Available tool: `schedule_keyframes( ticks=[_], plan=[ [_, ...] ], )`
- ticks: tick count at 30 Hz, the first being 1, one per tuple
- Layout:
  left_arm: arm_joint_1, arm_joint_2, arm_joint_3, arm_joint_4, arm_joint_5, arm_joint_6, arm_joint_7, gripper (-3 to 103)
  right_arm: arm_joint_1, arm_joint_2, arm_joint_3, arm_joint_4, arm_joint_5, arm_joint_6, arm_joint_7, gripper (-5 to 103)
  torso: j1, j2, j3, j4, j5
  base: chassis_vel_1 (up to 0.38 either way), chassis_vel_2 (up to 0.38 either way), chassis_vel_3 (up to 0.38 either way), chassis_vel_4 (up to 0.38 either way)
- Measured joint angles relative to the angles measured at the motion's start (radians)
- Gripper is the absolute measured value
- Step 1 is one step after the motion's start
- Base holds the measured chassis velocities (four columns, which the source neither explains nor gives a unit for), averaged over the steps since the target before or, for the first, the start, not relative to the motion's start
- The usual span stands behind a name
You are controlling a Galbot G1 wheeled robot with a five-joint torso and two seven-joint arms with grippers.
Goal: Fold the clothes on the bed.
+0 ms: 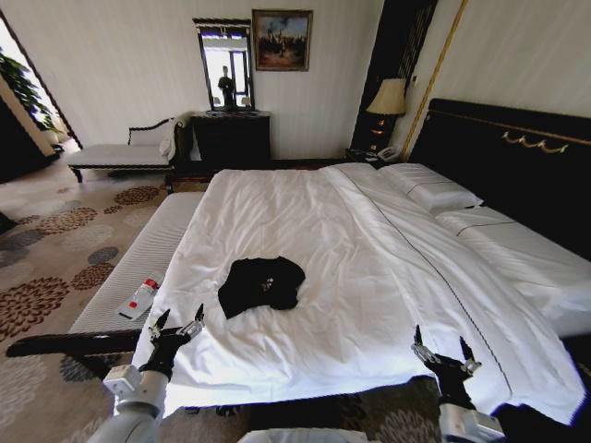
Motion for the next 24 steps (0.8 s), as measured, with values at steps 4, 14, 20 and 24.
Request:
schedule_keyframes(
  ticks=[4,14,20,24],
  plan=[
    [0.006,-0.001,-0.022,0.008,-0.016,0.000,-0.003,100,0.000,-0.016,-0.018,0.021,-0.007,-0.019,0.032,100,0.001,0.000,0.000,0.0000,-0.0002,-0.230,0.233,0.238,-0.222],
    [0.012,-0.001,-0.067,0.021,-0.053,-0.001,-0.003,100,0.006,-0.051,-0.060,0.046,-0.029,-0.048,0.038,100,-0.001,0.000,0.000,-0.0001,0.0002,-0.081,0.059,0.057,-0.059],
    [0.015,0.000,-0.070,0.032,-0.053,-0.001,-0.002,100,0.013,-0.099,-0.100,0.091,0.013,-0.137,0.058,100,-0.002,0.001,-0.001,-0.0001,-0.0002,0.036,-0.019,-0.043,0.044],
    [0.053,0.037,-0.094,0.075,-0.088,-0.011,0.012,100,0.062,-0.213,-0.148,0.159,0.188,-0.354,0.089,100,0.000,0.000,0.000,0.0000,0.0002,0.000,0.000,0.000,0.000]
  ],
)
